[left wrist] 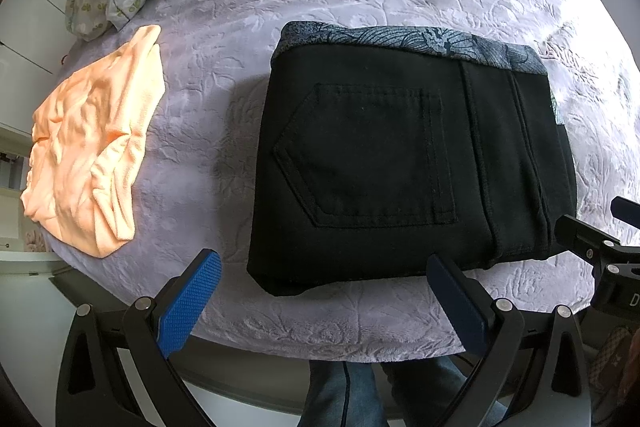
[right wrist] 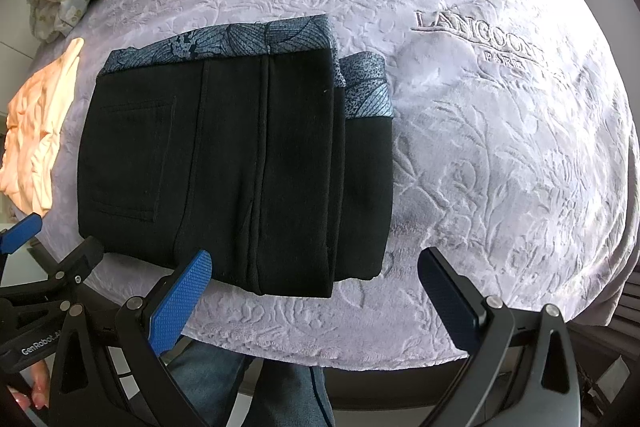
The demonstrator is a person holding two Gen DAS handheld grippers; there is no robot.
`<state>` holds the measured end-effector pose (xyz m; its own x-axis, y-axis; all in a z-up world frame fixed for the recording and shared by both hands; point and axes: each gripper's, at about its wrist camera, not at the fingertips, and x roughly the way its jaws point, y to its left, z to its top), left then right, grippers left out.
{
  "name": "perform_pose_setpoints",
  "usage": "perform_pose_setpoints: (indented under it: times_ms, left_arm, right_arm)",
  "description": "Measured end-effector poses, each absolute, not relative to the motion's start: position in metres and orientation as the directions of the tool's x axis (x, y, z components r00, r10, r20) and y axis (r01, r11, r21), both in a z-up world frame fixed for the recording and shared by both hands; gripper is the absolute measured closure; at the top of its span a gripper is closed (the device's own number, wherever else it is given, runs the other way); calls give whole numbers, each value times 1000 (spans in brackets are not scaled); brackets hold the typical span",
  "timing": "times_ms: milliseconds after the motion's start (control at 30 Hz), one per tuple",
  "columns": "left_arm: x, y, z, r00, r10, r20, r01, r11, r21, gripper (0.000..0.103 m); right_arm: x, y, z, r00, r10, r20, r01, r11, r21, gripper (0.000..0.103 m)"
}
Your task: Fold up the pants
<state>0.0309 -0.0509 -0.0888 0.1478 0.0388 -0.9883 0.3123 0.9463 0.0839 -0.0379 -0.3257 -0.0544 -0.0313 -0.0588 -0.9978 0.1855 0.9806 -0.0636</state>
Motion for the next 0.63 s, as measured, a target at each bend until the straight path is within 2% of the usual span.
perform_pose_setpoints:
  times_ms: [633]
  left_arm:
    - [33,-53,-89,144,11,-990,306,951,55,0]
  right_arm:
    - [-45,-327,-57,-39,-59,-998,182,981,-65,0]
